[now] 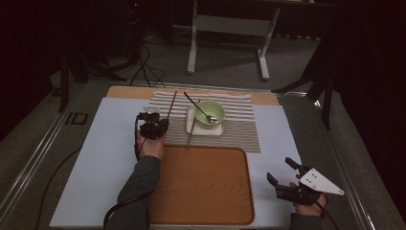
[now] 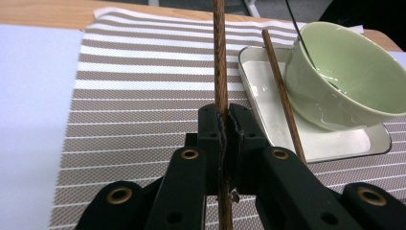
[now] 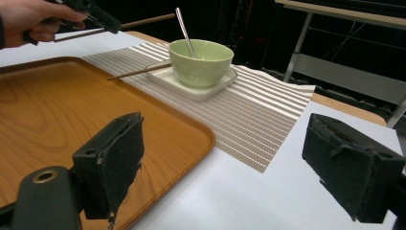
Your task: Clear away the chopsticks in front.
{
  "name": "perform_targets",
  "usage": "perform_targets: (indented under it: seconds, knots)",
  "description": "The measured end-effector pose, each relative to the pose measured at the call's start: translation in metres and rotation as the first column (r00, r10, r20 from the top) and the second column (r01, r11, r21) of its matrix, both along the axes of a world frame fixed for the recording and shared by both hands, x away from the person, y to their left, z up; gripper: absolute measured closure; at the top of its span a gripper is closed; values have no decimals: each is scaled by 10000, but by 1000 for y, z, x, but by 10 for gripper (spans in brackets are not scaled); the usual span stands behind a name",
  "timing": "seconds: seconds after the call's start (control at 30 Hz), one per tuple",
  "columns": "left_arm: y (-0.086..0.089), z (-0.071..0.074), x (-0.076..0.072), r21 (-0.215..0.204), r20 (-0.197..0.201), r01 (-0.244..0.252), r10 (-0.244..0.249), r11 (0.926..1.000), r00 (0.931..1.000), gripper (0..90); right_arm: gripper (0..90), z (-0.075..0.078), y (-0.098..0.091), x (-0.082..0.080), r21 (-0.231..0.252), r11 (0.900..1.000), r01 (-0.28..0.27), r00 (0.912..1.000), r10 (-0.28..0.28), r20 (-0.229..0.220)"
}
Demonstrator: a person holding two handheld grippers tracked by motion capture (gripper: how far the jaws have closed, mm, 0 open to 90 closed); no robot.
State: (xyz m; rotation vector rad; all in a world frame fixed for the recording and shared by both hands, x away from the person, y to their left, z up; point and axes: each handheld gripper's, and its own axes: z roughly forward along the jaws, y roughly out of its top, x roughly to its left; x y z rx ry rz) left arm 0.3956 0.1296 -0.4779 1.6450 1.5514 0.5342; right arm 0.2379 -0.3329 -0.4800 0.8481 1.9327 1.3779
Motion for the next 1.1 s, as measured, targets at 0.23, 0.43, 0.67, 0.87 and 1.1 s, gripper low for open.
perform_targets:
  seconds: [0.23,0.43,0.67,0.87,1.1]
  knots:
    - [6,9,-13,-61,72,-282,282,9996,9996,853,137,0,-1,0,9,10000,22,10000,-22,14]
    - [9,13,-24,140,228,-553,550,9984,9982,852,137,0,0,0,5,10000,7,10000,-7,41]
    - [10,21,-41,482,627,-765,734,9959,9953,851,137,0,0,0,-11,10000,8,10000,-8,25]
    - [10,22,-56,584,836,-905,854,9942,9928,852,137,0,0,0,-10,10000,3,10000,-3,-2]
    - [10,20,-74,649,968,-1021,956,9927,9907,851,137,0,0,-1,-20,10000,9,10000,-9,51]
